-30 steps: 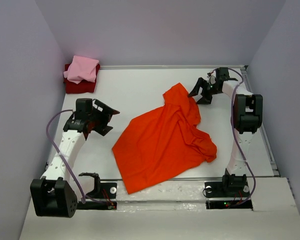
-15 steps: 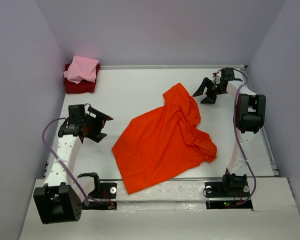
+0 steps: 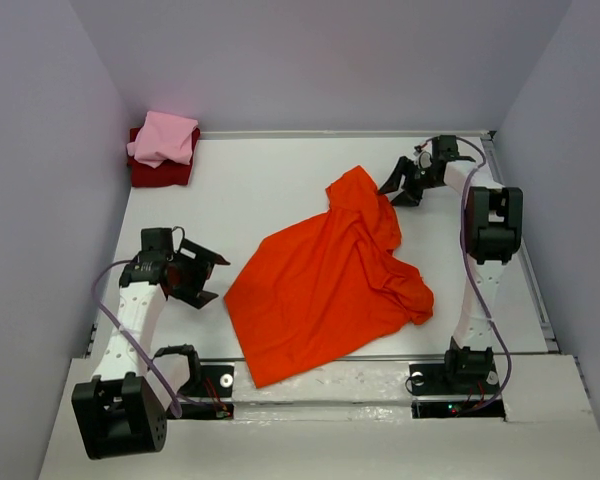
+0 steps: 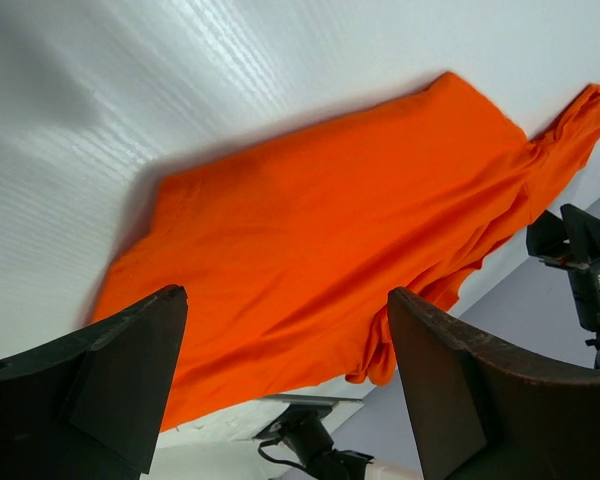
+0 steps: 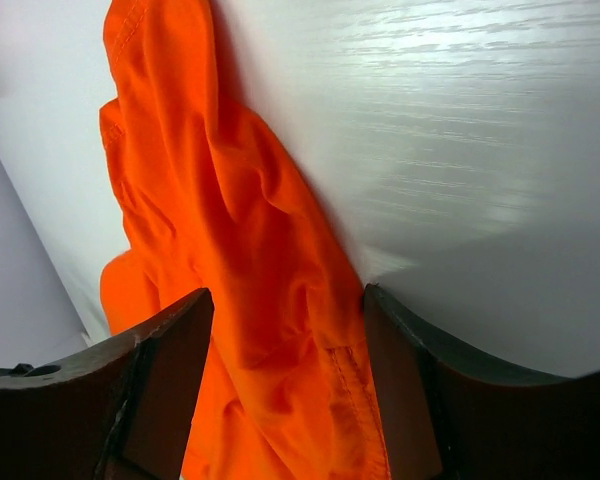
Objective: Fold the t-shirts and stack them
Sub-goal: Flatten out the tshirt
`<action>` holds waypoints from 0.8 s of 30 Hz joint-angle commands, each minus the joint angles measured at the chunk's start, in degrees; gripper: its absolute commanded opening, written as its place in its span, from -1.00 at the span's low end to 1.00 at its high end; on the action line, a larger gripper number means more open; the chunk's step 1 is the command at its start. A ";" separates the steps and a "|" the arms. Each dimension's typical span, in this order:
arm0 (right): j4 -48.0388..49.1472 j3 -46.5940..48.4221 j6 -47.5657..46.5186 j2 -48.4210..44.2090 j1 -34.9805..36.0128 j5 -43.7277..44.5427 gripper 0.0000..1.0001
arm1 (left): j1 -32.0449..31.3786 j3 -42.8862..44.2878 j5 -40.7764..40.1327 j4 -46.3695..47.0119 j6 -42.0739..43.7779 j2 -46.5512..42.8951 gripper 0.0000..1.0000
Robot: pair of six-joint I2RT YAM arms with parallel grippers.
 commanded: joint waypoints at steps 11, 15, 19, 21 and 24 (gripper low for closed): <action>1.62 -1.38 -0.65 1.59 3.60 0.33 -1.00 | 0.19 -4.67 3.90 -7.99 0.23 -6.81 0.68; 1.62 -1.03 -0.65 1.15 3.60 0.50 -1.00 | 0.19 -3.53 3.90 -9.84 0.50 -6.55 0.68; 1.62 -0.24 -0.30 0.88 3.60 -0.28 -1.00 | 0.19 -0.90 1.62 -10.72 1.55 -4.36 0.61; 1.71 0.02 -0.12 0.53 3.60 -0.72 -1.00 | 0.19 0.86 -0.75 -11.16 2.77 -2.78 0.61; 1.71 0.81 0.23 -0.26 3.60 -1.16 -1.00 | -0.42 5.08 -4.79 -11.25 4.18 0.82 0.61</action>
